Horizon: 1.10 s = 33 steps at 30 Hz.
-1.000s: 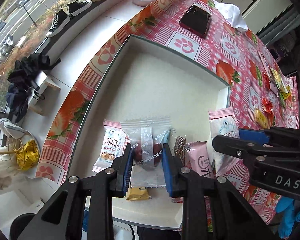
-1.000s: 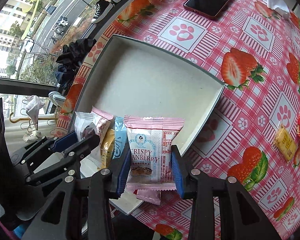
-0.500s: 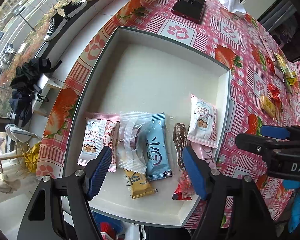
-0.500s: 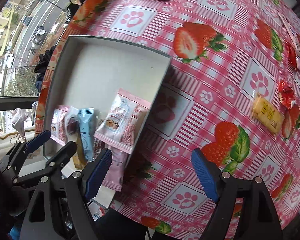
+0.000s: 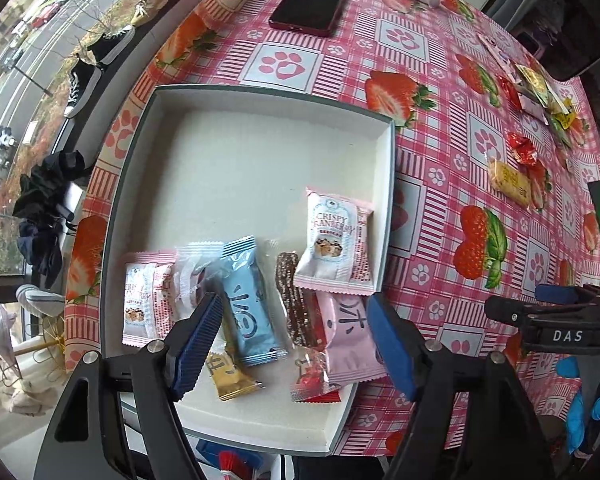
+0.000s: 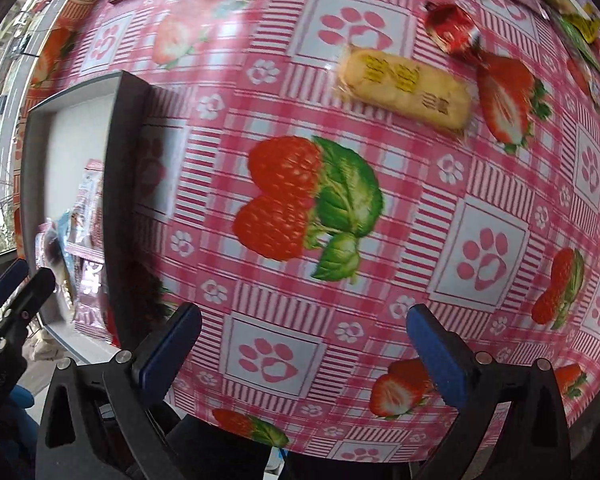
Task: Organize snacks
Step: 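Move the left tool to the red wrapper while the right tool reaches the yellow rice cracker, then close the left tool on the red wrapper snack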
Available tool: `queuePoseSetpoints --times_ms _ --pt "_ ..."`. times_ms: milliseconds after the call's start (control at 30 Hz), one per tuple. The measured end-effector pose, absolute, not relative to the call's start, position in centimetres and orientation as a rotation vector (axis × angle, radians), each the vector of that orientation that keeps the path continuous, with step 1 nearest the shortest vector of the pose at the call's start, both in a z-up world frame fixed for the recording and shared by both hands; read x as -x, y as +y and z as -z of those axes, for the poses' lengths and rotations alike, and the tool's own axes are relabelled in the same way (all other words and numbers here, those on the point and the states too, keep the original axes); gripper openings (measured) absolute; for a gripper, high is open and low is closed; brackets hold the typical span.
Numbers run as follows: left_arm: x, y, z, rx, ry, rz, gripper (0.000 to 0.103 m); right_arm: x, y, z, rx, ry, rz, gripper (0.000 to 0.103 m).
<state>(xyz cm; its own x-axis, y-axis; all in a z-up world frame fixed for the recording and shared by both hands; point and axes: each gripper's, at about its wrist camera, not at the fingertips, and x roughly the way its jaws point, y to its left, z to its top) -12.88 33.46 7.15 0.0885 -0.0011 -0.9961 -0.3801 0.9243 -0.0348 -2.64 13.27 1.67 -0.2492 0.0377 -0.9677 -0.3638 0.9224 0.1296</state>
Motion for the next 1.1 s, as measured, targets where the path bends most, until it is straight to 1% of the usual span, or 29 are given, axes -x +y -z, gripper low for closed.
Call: queuePoseSetpoints --times_ms 333,500,600,700,833,1000,1100 --pt "9.7 27.0 -6.7 0.238 1.524 -0.103 0.078 4.5 2.6 1.7 0.21 1.86 -0.201 0.103" --pt "6.7 23.7 -6.1 0.254 1.571 -0.002 0.079 5.5 -2.2 2.5 0.259 1.859 -0.147 0.103" --pt "3.9 22.0 -6.0 0.28 1.573 0.024 0.079 6.1 -4.5 2.8 0.177 1.864 -0.16 0.103" --pt "0.4 20.5 -6.0 0.299 1.552 0.011 0.079 6.4 -5.6 2.5 0.18 1.854 -0.162 0.103" --pt "-4.5 19.0 -5.6 0.363 1.521 -0.026 0.079 6.5 -4.5 2.1 0.181 1.847 -0.162 0.103" --pt "-9.8 17.3 -3.8 0.497 1.516 -0.04 0.079 6.8 -3.0 1.4 0.178 1.817 -0.161 0.103" --pt "-11.9 16.2 -2.2 0.507 1.537 -0.061 0.079 7.4 -2.3 1.4 0.178 1.801 -0.162 0.103"
